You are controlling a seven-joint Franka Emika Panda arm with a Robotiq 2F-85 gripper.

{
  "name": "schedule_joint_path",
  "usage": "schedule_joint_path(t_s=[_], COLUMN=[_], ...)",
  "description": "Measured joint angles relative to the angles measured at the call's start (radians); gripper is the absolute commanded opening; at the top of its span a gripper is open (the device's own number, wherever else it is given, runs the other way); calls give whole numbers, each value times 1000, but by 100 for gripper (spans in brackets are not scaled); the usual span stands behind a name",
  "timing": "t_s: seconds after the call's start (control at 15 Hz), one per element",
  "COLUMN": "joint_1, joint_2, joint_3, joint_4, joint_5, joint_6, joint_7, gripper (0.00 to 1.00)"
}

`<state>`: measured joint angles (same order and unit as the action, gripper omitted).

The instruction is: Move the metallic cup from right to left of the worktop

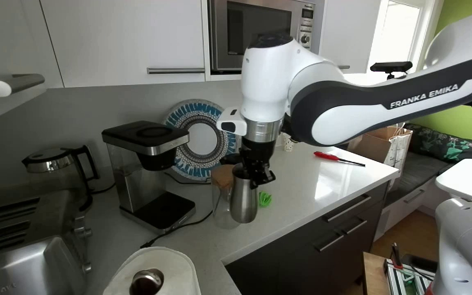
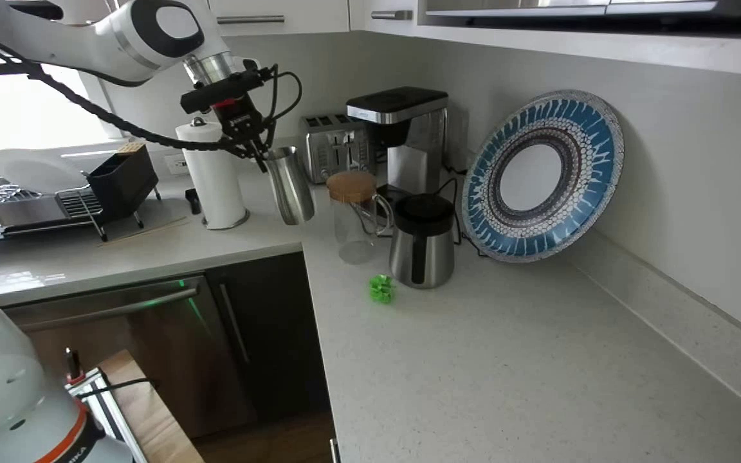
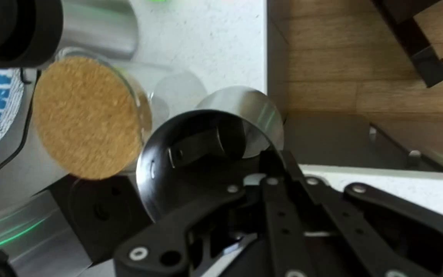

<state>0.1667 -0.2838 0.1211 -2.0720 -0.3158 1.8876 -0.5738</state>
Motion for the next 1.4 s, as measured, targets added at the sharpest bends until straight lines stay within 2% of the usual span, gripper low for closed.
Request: schedule_joint_path(t_s=[0.13, 0.2, 0.47, 0.6, 0.87, 1.2, 1.4], joint_1=[2, 6, 28, 27, 27, 36, 45], joint_2=[88, 129, 231, 235, 245, 334, 400], joint_3=[2, 8, 29, 29, 34, 67, 80], joint_4=[81, 121, 232, 239, 240, 248, 290], joint_5=[0, 1, 7, 7, 10, 8, 2], joint_6=[75, 99, 116, 116, 118, 150, 156], joint_7=[-13, -28, -70, -76, -67, 31, 59], gripper=[1, 5, 5, 1, 1, 1, 1])
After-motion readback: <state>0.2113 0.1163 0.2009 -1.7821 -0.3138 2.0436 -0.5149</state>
